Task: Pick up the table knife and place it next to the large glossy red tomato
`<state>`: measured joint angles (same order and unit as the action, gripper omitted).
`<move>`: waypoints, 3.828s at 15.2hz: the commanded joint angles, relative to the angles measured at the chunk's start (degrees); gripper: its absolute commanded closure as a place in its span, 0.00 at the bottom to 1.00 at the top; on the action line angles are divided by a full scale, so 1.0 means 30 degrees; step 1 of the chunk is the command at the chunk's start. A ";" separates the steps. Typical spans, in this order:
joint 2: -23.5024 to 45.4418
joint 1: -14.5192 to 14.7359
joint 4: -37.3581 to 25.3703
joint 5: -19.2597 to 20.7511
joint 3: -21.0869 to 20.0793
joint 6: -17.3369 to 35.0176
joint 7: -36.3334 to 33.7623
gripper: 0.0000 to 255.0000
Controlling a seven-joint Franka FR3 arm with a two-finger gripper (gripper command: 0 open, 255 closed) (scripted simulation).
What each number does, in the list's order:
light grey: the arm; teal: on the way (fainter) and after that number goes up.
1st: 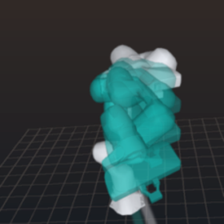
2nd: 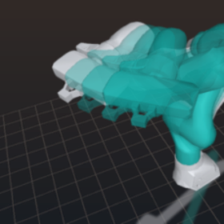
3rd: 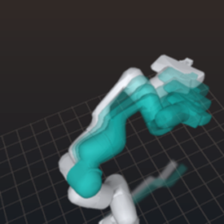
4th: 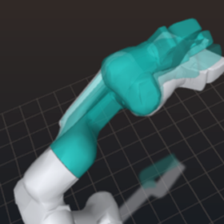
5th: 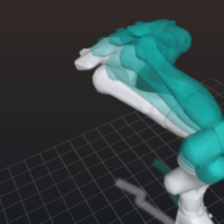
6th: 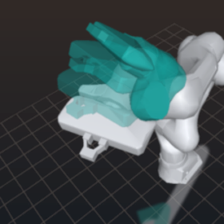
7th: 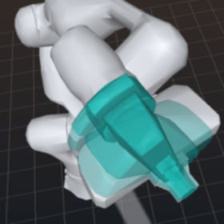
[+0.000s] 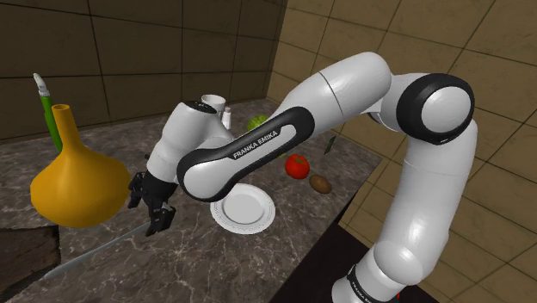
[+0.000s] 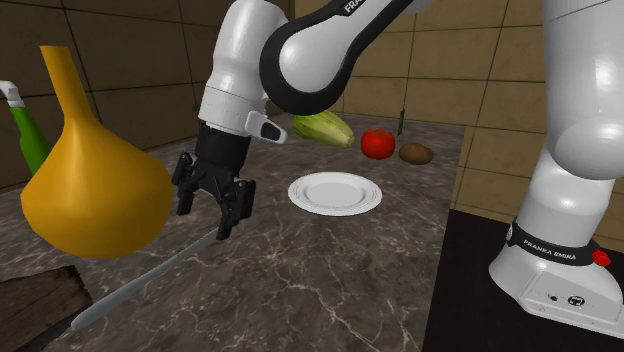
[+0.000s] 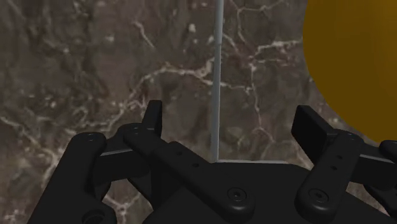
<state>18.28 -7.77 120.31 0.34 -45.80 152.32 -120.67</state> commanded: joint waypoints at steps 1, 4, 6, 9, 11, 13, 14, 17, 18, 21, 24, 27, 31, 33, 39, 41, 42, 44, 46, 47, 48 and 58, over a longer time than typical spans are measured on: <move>0.0150 0.0117 0.0064 0.0104 0.0083 0.0082 -0.0095 0.00; 0.0150 0.0118 0.0063 0.0103 0.0084 0.0082 -0.0094 0.00; 0.0150 0.0118 0.0063 0.0102 0.0084 0.0082 -0.0094 0.00; 0.0149 0.0117 0.0066 0.0101 0.0083 0.0084 -0.0093 1.00; 0.0149 0.0117 0.0066 0.0101 0.0083 0.0084 -0.0093 1.00; 0.0148 0.0114 0.0065 0.0099 0.0082 0.0082 -0.0090 1.00; 0.0147 0.0112 0.0065 0.0098 0.0081 0.0081 -0.0088 1.00; -0.0035 -0.0007 0.0000 -0.0069 -0.0056 -0.0138 -0.0015 1.00; -0.0218 -0.0129 -0.0071 -0.0237 -0.0190 -0.0362 0.0061 1.00; -0.0760 -0.0473 -0.0304 -0.0740 -0.0562 -0.1042 0.0289 1.00; -0.1290 -0.0781 -0.0577 -0.1232 -0.0880 -0.1736 0.0507 1.00; -0.1802 -0.1056 -0.0889 -0.1701 -0.1147 -0.2443 0.0706 1.00; -0.2449 -0.1364 -0.1365 -0.2277 -0.1419 -0.3404 0.0938 1.00; -0.2753 -0.1496 -0.1628 -0.2538 -0.1523 -0.3891 0.1035 1.00; -0.3570 -0.1808 -0.2517 -0.3195 -0.1720 -0.5370 0.1240 1.00; -0.3806 -0.1887 -0.2847 -0.3369 -0.1755 -0.5866 0.1277 1.00; -0.3916 -0.1923 -0.3018 -0.3447 -0.1768 -0.6115 0.1290 1.00; -0.4121 -0.1988 -0.3372 -0.3585 -0.1786 -0.6613 0.1304 1.00; -0.4304 -0.2042 -0.3743 -0.3700 -0.1794 -0.7112 0.1302 1.00; -0.4387 -0.2067 -0.3935 -0.3748 -0.1797 -0.7361 0.1295 1.00; -0.4423 -0.2078 -0.4023 -0.3768 -0.1797 -0.7474 0.1290 1.00; -1.0262 -0.4136 0.0245 -1.0246 0.1489 -0.9590 0.9161 1.00</move>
<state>-11.19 -20.00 119.92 -29.12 -42.55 124.22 -95.24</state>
